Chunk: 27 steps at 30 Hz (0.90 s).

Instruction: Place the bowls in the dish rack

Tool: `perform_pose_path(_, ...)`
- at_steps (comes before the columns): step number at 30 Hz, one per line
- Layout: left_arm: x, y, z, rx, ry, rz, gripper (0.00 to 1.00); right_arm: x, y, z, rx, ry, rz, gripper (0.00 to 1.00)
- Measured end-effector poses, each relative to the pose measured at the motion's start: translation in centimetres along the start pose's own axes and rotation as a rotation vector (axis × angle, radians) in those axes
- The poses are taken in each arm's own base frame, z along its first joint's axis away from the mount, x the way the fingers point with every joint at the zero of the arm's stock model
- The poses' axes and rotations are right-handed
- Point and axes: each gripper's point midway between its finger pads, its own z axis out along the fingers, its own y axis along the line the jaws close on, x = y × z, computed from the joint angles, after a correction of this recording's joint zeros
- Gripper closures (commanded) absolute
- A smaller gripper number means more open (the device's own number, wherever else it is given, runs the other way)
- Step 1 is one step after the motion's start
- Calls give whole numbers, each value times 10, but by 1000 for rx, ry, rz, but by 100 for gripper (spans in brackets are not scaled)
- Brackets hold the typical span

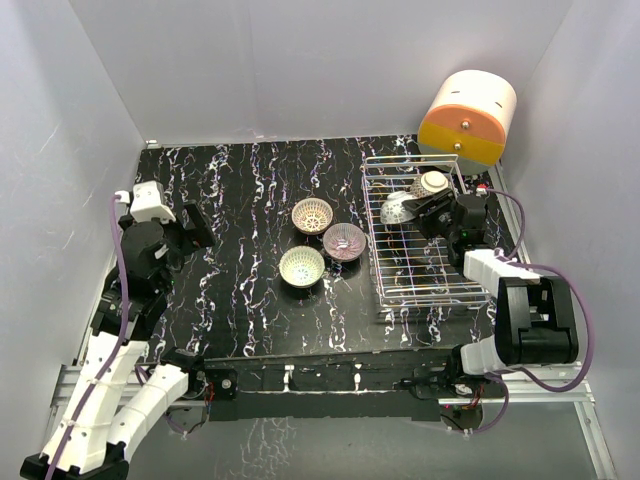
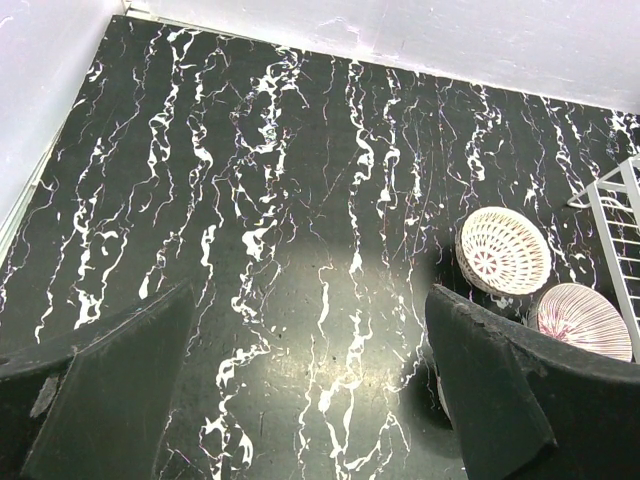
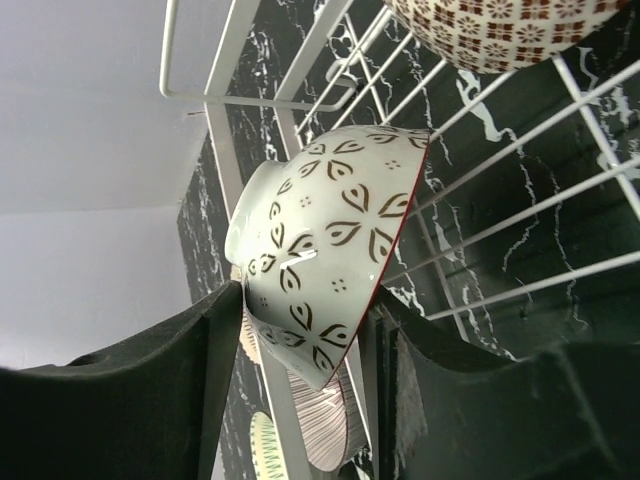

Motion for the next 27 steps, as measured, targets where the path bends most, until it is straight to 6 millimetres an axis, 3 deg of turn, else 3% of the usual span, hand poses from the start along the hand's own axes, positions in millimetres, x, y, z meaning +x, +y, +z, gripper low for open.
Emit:
perform_pose_path(4,2,0,0,0,3,-2,3,3,-6,-6,39,9,-19,35)
perform_pose_path(14,-1,0,-3,8,-9,-8,3,17,-27,-12,113,66,-30,32)
perform_pose_path(16,-1,0,-5,10,-13,-9,3,19,-31,-13,125,77,-27,23)
perform_pose_path(17,-2,0,-5,11,-14,-10,3,20,-31,-13,128,81,-28,7)
perform_pose_path(18,-2,0,-5,11,-15,-10,3,21,-33,-14,134,86,-31,2)
perform_pose_path(27,-2,1,-7,13,-16,-9,3,28,-46,-29,206,125,-89,1)
